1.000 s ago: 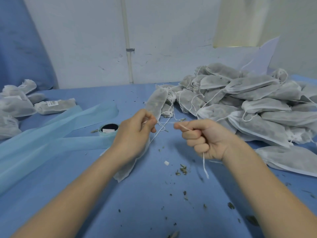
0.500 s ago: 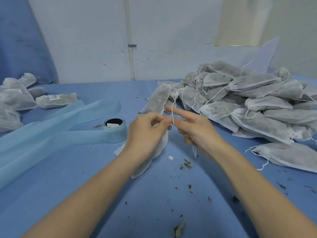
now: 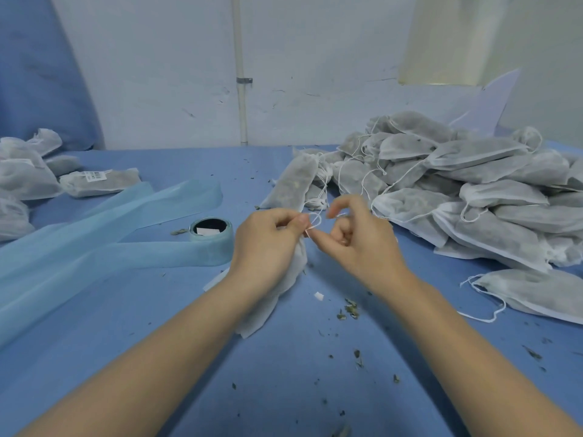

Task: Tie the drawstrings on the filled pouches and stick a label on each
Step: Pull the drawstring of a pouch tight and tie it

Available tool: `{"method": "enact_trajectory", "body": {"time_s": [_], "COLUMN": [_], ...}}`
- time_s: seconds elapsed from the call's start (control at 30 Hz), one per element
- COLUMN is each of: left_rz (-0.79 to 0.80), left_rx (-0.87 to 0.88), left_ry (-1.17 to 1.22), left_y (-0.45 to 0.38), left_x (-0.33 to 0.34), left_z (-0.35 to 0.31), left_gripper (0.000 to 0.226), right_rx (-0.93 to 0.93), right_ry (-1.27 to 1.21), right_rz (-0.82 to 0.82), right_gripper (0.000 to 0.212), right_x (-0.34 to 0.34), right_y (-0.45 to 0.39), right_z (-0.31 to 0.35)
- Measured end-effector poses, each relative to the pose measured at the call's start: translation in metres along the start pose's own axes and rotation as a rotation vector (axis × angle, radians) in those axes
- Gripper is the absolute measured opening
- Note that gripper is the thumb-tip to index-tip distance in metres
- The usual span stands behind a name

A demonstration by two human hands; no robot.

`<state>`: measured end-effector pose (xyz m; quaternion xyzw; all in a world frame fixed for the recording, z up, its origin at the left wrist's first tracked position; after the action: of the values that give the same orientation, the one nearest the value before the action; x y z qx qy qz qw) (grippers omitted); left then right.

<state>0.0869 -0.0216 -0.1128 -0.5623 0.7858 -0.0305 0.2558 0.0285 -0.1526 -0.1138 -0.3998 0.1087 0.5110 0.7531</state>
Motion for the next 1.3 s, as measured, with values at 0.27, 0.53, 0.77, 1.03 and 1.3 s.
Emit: {"method": "enact_trajectory", "body": {"time_s": [0.27, 0.53, 0.77, 1.03, 1.3], "left_rz": [0.054, 0.051, 0.003, -0.026, 0.054], "left_rx": [-0.107, 0.02, 0.026, -0.012, 0.082], "left_ry": [0.343, -0.103, -0.161, -0.187, -0.259], "left_y": [-0.005, 0.007, 0.013, 0.013, 0.016], "left_x": [-0.005, 0.004, 0.012, 0.013, 0.017], "left_z": [0.005, -0.002, 0.001, 0.004, 0.0], "left_gripper": [0.031, 0.024, 0.021, 0.018, 0.023], "right_rx": [0.276, 0.454, 0.578, 0.63, 0.9], "right_ry": [-0.366, -0.533, -0.755, -0.74, -1.355], "right_rz": [0.089, 0.115, 0.115, 0.098, 0.247], "right_gripper": [0.01, 0.013, 0.024, 0.011, 0.015], "right_x": [0.002, -0.004, 0.002, -0.001, -0.001], "right_y": [0.0, -0.002, -0.001, 0.002, 0.002], "right_z": [-0.019, -0.02, -0.016, -0.009, 0.006]}}
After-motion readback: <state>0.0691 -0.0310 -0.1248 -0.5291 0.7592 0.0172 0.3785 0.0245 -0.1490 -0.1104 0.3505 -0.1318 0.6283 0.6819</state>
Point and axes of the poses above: each hand's wrist, its own y-axis away from the middle knuckle, its own x-axis out of the palm, z = x × y, the point moved 2 cm from there along -y, towards the middle knuckle, and after that the axes turned 4 degrees about z, right-handed, at the moved point
